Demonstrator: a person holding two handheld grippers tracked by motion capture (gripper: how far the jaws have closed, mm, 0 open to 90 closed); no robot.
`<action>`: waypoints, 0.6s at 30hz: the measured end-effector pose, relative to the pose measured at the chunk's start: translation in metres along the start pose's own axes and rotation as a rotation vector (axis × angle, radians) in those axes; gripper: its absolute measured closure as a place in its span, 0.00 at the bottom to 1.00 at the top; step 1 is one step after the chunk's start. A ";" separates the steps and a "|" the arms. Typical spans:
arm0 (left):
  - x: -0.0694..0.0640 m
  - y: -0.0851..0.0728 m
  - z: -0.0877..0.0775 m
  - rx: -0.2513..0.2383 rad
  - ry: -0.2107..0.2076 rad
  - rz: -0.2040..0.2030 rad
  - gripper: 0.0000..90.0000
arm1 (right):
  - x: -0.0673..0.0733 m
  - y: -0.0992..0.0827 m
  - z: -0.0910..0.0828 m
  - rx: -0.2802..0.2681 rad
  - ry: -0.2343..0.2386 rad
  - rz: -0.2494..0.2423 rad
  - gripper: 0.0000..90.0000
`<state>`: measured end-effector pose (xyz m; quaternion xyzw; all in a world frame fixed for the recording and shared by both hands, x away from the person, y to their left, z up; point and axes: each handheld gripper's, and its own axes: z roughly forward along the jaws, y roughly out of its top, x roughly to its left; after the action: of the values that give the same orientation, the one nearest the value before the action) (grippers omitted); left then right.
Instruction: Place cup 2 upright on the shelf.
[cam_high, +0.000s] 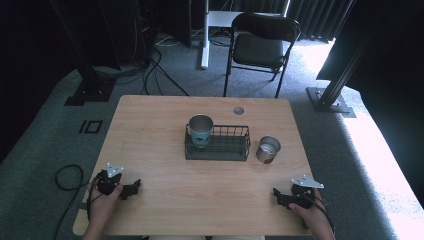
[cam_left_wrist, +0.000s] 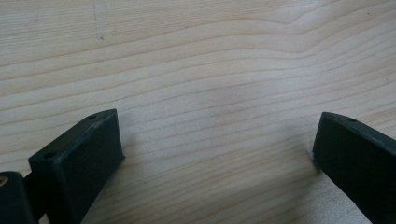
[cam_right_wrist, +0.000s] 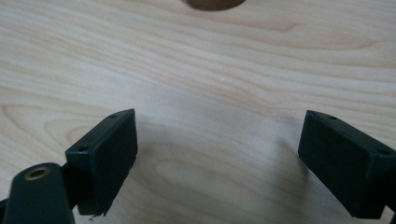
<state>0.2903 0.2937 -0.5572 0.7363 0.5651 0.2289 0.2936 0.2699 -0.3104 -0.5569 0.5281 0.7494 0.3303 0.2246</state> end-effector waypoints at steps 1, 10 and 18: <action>0.000 0.000 0.000 0.000 0.000 0.000 0.03 | 0.000 0.001 0.000 -0.004 -0.002 -0.004 0.13; 0.000 0.000 0.000 0.000 0.000 0.000 0.03 | 0.002 0.014 -0.001 -0.032 0.001 0.013 0.13; 0.000 0.000 0.000 0.000 0.000 0.000 0.03 | 0.004 0.023 0.003 -0.053 0.001 0.014 0.13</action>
<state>0.2904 0.2937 -0.5572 0.7362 0.5652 0.2288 0.2936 0.2852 -0.3013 -0.5422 0.5270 0.7367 0.3521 0.2358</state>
